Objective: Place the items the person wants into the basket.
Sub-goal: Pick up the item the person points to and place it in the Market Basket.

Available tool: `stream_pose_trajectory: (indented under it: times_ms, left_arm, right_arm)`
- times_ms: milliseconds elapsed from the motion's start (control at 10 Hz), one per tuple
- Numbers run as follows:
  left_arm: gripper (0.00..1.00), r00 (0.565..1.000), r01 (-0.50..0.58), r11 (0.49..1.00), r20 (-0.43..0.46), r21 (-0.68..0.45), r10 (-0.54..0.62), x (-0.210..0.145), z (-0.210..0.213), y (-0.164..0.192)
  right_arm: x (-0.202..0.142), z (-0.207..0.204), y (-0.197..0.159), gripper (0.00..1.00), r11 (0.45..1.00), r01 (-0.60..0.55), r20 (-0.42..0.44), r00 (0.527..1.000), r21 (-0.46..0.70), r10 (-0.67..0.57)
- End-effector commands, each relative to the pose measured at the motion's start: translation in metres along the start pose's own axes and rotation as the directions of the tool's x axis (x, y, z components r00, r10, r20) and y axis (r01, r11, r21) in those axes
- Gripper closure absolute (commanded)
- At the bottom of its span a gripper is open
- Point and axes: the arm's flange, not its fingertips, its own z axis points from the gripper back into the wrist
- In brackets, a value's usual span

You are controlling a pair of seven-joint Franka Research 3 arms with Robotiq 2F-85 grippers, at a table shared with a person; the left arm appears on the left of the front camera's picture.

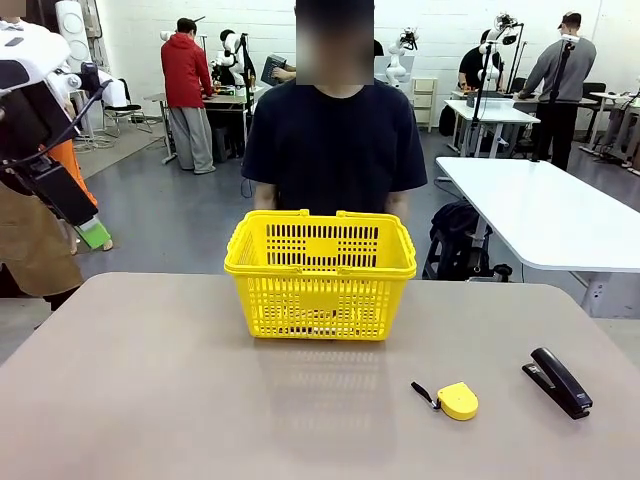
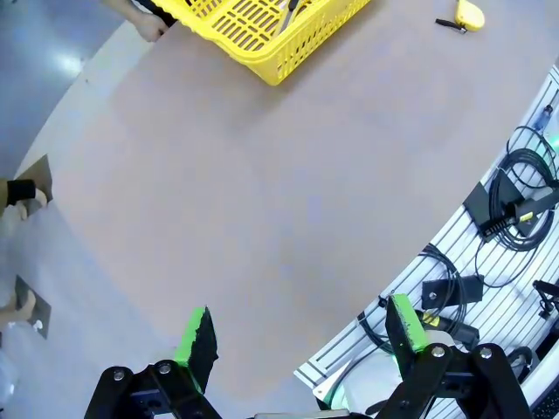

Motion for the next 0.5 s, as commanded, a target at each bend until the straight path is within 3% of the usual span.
stream_pose_trajectory:
  times_ms: [0, 300, 400]
  left_arm:
    - [0.0, 1.0, -0.001, 1.0, 0.015, 0.0, 0.001, 0.001, 0.002, -0.001]
    - [0.0, 1.0, 0.0, 1.0, 0.002, 0.001, 0.0, 0.0, 0.001, 0.0]
    - [0.0, 0.994, 0.092, 0.99, 0.077, -0.109, -0.084, 0.003, 0.017, 0.009]
  right_arm:
    - [0.002, -0.001, 0.001, 0.0, 1.0, -0.015, 0.024, 1.0, 0.018, 0.015]
    - [0.002, -0.001, 0.001, 0.0, 1.0, -0.015, 0.024, 1.0, 0.018, 0.015]
    - [0.002, -0.001, 0.001, 0.0, 1.0, -0.015, 0.024, 1.0, 0.018, 0.015]
